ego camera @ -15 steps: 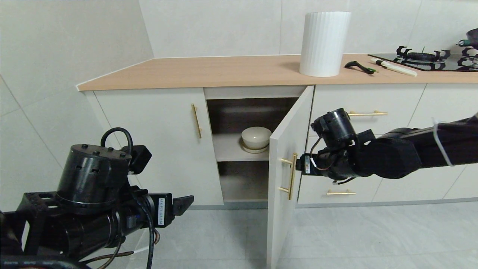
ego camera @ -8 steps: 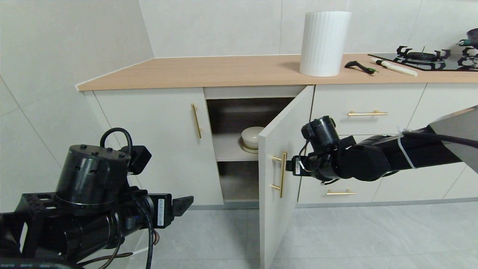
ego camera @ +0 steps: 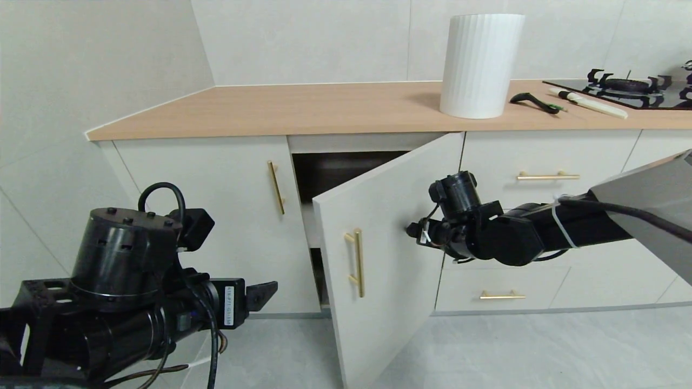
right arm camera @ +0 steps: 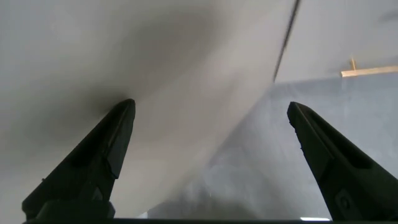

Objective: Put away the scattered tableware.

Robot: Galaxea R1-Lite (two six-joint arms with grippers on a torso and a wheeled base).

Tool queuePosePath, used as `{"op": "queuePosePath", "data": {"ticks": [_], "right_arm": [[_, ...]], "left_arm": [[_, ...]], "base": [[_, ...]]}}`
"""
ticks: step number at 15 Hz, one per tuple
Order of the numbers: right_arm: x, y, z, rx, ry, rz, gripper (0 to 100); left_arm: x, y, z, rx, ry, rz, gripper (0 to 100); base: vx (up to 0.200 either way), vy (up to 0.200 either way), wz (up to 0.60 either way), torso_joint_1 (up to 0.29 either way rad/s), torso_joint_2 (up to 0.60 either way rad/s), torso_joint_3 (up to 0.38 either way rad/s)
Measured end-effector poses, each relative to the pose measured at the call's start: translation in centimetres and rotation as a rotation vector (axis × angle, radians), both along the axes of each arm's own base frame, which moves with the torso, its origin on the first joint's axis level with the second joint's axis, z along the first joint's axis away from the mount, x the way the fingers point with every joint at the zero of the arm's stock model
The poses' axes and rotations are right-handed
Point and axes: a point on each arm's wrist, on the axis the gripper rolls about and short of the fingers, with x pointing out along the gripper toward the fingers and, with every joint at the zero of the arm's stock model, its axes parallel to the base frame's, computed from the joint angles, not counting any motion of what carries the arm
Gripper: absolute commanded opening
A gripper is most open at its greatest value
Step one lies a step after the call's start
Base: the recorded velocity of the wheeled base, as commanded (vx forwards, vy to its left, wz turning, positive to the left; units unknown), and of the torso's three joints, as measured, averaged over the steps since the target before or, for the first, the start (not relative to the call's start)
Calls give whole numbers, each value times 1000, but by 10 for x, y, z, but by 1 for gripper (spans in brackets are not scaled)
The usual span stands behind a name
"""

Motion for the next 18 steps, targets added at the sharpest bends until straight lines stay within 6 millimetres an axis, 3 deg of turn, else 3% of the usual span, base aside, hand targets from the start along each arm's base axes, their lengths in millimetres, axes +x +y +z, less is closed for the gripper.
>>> {"op": "queuePosePath", "data": {"ticks": [11,18], "right_arm": [[38,17,-10,94,-158,-236,100],[67,0,-15,122,-200,-344,100]], "left_arm": [[-2,0,2,-7,-10,-3,100],[-2,0,2,-6,-10,-6,100]], "base": [[0,0,0,0,0,0],[0,0,0,0,0,0]]}}
